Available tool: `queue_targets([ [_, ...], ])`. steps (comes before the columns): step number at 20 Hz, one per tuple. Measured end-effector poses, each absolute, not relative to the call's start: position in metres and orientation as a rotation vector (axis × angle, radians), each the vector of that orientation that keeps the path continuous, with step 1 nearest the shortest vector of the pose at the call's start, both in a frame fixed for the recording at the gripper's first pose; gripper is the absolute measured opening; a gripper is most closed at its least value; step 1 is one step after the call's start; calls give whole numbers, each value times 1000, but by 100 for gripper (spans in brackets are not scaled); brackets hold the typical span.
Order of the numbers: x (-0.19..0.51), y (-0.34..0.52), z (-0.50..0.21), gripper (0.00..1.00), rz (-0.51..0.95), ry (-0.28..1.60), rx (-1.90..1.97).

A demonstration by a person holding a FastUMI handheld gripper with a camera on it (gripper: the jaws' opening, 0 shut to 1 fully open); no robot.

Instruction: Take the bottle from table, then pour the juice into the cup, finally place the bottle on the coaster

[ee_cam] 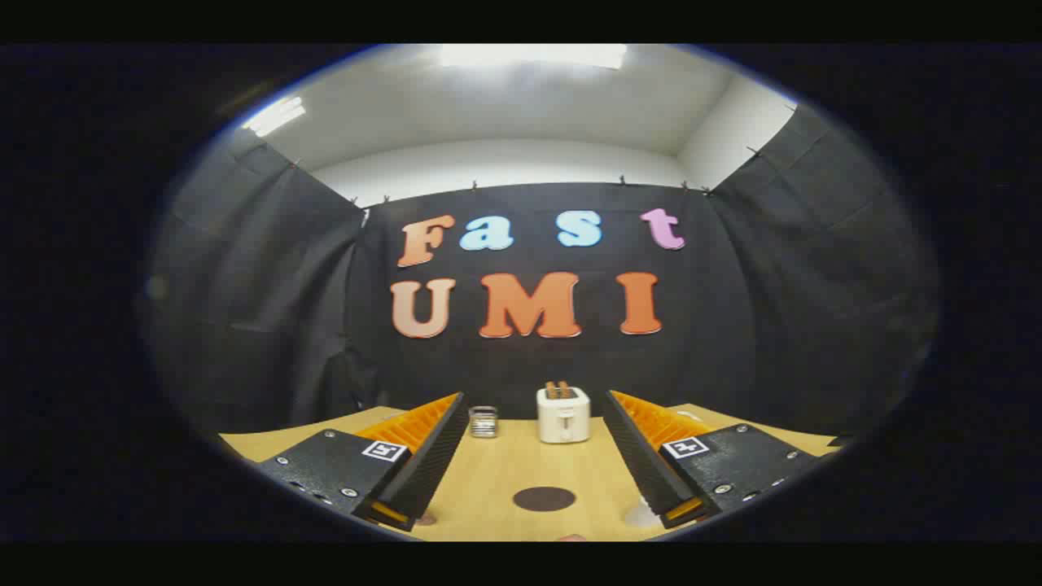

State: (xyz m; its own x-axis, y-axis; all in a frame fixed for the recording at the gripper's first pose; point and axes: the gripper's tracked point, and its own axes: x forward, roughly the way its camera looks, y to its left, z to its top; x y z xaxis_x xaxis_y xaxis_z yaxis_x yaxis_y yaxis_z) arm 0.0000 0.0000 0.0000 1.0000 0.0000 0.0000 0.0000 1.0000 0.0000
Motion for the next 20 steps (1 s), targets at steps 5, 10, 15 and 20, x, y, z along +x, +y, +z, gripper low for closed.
queue_targets([
  [5,-16,45,-19,98,-53,26,-14],
  [10,-25,77,-26,98,-81,46,22],
  [15,-32,114,-13,98,-20,-39,5],
  [20,-38,122,-24,98,-27,-17,0],
])
